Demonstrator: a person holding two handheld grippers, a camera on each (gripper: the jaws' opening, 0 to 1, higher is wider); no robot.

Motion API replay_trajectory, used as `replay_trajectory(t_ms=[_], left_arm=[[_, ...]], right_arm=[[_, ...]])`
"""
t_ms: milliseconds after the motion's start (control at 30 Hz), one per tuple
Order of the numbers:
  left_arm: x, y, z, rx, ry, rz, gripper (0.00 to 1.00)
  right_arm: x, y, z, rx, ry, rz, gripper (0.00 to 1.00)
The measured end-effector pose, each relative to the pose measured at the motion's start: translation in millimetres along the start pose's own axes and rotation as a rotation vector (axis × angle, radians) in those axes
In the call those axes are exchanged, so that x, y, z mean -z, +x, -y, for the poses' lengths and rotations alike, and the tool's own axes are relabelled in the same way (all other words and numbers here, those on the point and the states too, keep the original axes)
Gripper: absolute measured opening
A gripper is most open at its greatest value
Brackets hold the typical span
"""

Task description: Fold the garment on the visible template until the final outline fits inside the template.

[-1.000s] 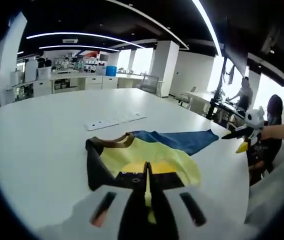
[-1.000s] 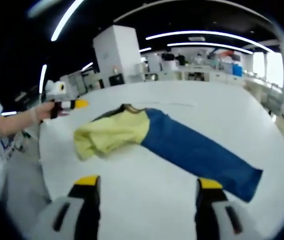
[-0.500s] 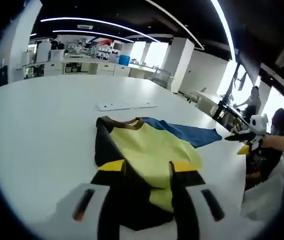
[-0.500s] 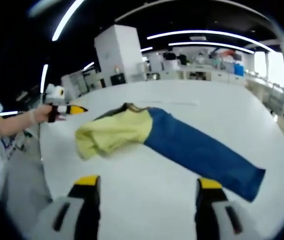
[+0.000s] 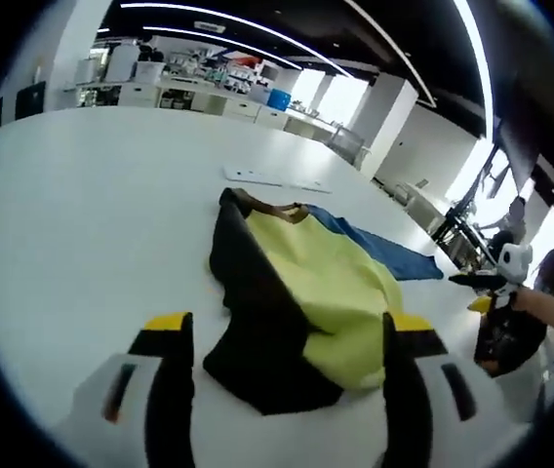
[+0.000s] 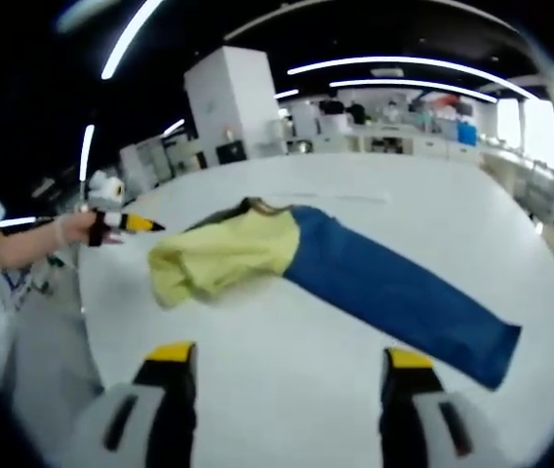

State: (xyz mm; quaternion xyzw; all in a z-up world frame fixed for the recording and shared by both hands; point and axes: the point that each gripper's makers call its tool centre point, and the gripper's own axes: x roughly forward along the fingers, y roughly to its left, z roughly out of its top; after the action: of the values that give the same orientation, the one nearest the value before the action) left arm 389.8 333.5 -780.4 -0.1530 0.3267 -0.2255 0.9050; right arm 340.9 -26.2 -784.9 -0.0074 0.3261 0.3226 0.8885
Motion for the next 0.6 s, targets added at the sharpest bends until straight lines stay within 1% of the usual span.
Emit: replay_trajectory(t_ms=[67, 167, 267, 367, 533, 600], left_arm=[[4.4, 0, -5.8, 0.0, -0.018, -0.007, 0.76], [11.4, -2, -4.6, -0.009, -0.037, -0.021, 0.75], [19.6, -4, -10.3, -0.014, -0.064, -0.033, 0.73], [24.8, -5, -11.6, -0.022, -0.077, -0.041, 0.71], [36.5, -5, -13.4, -0.03, -0.085, -0.065, 0.68], [40.5, -5, -13.8, -0.03, -0.083, -0.076, 0.65]], right_arm=[[0.9, 0, -1, 0.0, 0.001, -0.001, 0.76], [2.1, 1, -1, -0.002, 0.004, -0.001, 0.76], [3.3, 1, -2, -0.005, 0.006, -0.004, 0.76], [4.5, 1, -2, -0.005, 0.008, -0.006, 0.76], [4.0, 0, -1, -0.005, 0.008, -0.005, 0.76], [4.0, 0, -1, -0.004, 0.007, -0.007, 0.76]])
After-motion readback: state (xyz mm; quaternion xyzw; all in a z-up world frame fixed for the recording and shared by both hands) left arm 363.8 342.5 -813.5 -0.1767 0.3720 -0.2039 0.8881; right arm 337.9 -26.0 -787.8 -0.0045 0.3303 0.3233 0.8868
